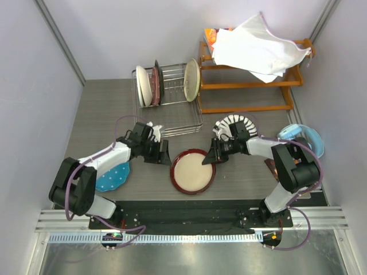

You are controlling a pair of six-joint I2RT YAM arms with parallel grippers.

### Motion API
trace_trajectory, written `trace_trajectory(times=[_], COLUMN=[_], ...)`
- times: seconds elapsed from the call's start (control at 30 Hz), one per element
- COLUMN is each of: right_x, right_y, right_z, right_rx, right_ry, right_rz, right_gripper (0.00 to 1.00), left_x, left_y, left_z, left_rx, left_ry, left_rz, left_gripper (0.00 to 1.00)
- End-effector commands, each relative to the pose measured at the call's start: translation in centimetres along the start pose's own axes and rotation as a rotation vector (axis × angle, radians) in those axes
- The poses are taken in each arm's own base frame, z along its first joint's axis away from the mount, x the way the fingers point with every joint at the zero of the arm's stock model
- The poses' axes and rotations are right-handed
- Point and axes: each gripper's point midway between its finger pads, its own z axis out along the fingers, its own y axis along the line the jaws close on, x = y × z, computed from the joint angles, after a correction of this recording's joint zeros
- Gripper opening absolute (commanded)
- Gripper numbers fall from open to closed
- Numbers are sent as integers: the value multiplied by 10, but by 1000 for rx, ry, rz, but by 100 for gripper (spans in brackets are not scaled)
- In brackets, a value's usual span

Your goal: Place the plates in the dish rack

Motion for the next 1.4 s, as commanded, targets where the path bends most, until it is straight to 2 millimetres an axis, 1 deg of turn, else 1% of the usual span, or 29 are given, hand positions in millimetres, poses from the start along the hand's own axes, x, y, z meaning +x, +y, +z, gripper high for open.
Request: trace_trajectory(times=[0.0, 0.03, 0.07, 0.13, 0.17, 0.2, 0.23, 0.27, 0.3, 0.33, 0.37, 0.4, 0.43, 0.47, 0.5, 0.53, 0.6, 0.63, 0.67, 0.7, 0.73, 0.77, 0.87, 0.93, 0.97, 1.0, 1.07, 1.1, 1.37], right_x=[-28, -37, -58, -76, -99, -112, -126, -147, -162, -184, -206, -223, -250, -272, -288, -316, -337, -353, -365, -375, -383, -394, -403, -407, -407, -410, -411, -412, -421], right_y=[51, 65, 90, 122, 153, 165, 174, 200, 211, 207, 230, 233, 220, 237, 238, 241, 250, 261, 258, 257, 274, 264, 280, 282, 277, 270, 270, 263, 234], right_z=[-47, -55, -66, -84, -100, -108, -115, -131, -139, -141, -157, -162, -161, -177, -181, -188, -192, -209, -190, -187, -198, -191, -199, -202, -208, -195, -195, -188, -154], right_rx=[21, 10, -8, -19, -33, -14, 3, 7, 28, 84, 93, 124, 224, 239, 265, 329, 418, 493, 533, 582, 588, 678, 740, 773, 833, 864, 882, 904, 1027], right_ry=[-35, -56, -101, -149, -213, -251, -291, -364, -419, -469, -558, -606, -674, -762, -810, -899, -972, -1073, -1089, -1117, -1186, -1247, -1390, -1461, -1486, -1471, -1474, -1463, -1402], right_rz=[-246, -287, -358, -416, -483, -501, -509, -547, -560, -545, -572, -576, -543, -563, -557, -543, -601, -608, -611, -621, -632, -583, -582, -583, -570, -578, -580, -573, -609], right_gripper=[1, 1, 1, 1, 1, 1, 1, 1, 1, 1, 1, 1, 1, 1, 1, 1, 1, 1, 1, 1, 1, 1, 1, 1, 1, 1, 1, 1, 1], left_x=[-56, -70, -77, -98, -105, -112, -122, -131, -136, -146, -154, -163, -169, -183, -188, -193, -202, -204, -207, -208, -209, -210, -212, -214, -214, -214, -214, -214, -213], left_y=[-6, -1, -2, -10, -10, -11, -14, -9, -5, -5, 4, 10, 16, 18, 28, 31, 38, 42, 47, 52, 53, 57, 57, 60, 60, 61, 62, 62, 59], left_z=[-54, -66, -77, -111, -122, -133, -153, -165, -175, -189, -201, -212, -220, -234, -243, -249, -254, -253, -248, -248, -246, -243, -239, -237, -236, -236, -234, -234, -236], left_rx=[-98, -155, -172, -195, -216, -236, -258, -314, -355, -387, -457, -489, -518, -539, -562, -566, -567, -575, -583, -602, -607, -611, -604, -607, -608, -610, -613, -611, -607], left_ry=[-137, -178, -204, -291, -323, -360, -422, -465, -499, -560, -608, -658, -699, -796, -838, -874, -938, -944, -948, -951, -951, -945, -945, -951, -952, -956, -950, -948, -949], left_rz=[209, 233, 269, 298, 309, 312, 316, 321, 316, 320, 306, 300, 287, 281, 256, 255, 272, 280, 283, 277, 271, 262, 250, 257, 263, 266, 265, 271, 294], left_gripper=[69, 70, 72, 73, 75, 76, 78, 83, 86, 88, 89, 89, 89, 89, 90, 90, 90, 90, 89, 89, 89, 89, 90, 89, 89, 89, 89, 89, 89])
